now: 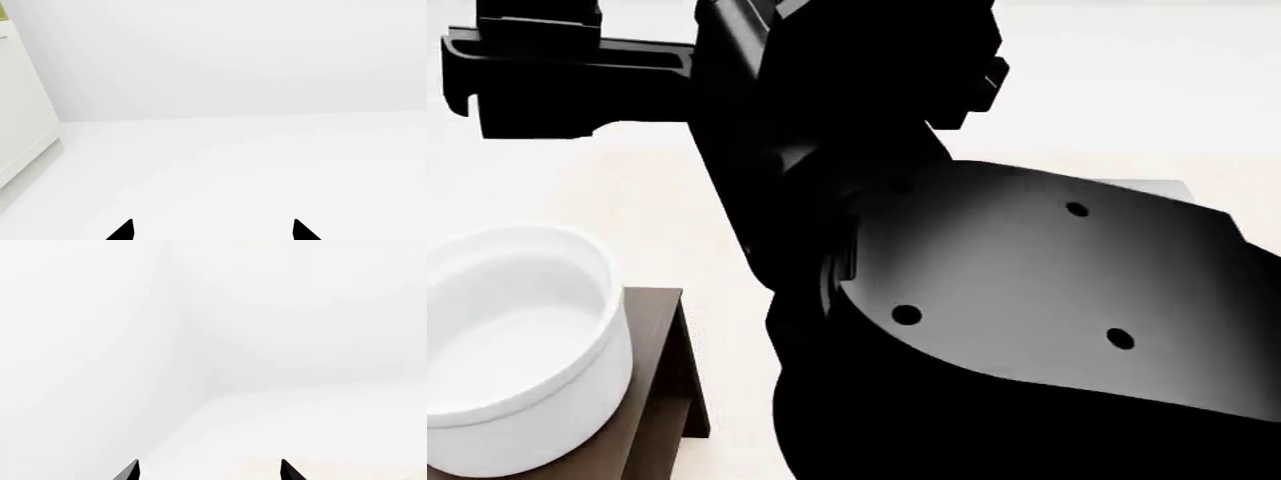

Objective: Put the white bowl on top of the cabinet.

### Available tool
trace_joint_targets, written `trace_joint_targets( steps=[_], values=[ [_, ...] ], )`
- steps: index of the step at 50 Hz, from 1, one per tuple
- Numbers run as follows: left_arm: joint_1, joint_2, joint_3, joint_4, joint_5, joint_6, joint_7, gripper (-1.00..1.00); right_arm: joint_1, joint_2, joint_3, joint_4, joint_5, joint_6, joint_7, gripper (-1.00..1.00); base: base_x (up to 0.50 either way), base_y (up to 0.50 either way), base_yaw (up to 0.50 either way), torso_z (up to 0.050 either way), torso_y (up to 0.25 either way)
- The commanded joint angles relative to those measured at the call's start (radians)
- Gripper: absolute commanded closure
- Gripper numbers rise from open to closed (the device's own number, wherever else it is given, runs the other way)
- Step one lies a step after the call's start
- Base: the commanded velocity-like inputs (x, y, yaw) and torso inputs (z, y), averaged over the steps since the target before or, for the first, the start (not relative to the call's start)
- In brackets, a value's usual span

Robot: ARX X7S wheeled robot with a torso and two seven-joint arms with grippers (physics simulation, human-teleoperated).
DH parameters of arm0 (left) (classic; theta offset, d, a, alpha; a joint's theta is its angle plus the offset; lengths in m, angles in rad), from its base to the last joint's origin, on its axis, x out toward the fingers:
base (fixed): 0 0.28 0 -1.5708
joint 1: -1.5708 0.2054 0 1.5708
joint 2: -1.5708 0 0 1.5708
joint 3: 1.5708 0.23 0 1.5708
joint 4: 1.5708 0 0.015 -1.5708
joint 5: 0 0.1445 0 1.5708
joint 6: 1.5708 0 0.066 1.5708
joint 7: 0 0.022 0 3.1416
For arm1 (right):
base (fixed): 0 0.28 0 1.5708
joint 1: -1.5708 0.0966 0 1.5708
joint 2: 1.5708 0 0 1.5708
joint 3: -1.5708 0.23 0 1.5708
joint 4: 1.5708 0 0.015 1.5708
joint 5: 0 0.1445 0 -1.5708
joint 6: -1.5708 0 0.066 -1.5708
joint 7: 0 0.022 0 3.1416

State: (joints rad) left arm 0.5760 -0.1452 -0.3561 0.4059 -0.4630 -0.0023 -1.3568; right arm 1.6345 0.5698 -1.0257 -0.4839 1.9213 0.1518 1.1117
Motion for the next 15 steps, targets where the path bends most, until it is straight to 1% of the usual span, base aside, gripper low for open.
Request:
trace_joint_targets(
  steps=[1,15],
  values=[
    [-0.002,0.000,0.001,-0.002,0.000,-0.001,0.000,-1.00,0.026,0.060,0.045,-0.053,-0.023,-0.022,0.051,-1.00,0.00,0.00,0.00,0.000,0.000],
    [-0.004,-0.001,0.002,-0.005,0.000,-0.002,0.000,-1.00,0.088,0.105,0.085,-0.135,-0.025,-0.018,0.135,-1.00,0.00,0.00,0.00,0.000,0.000]
  ],
)
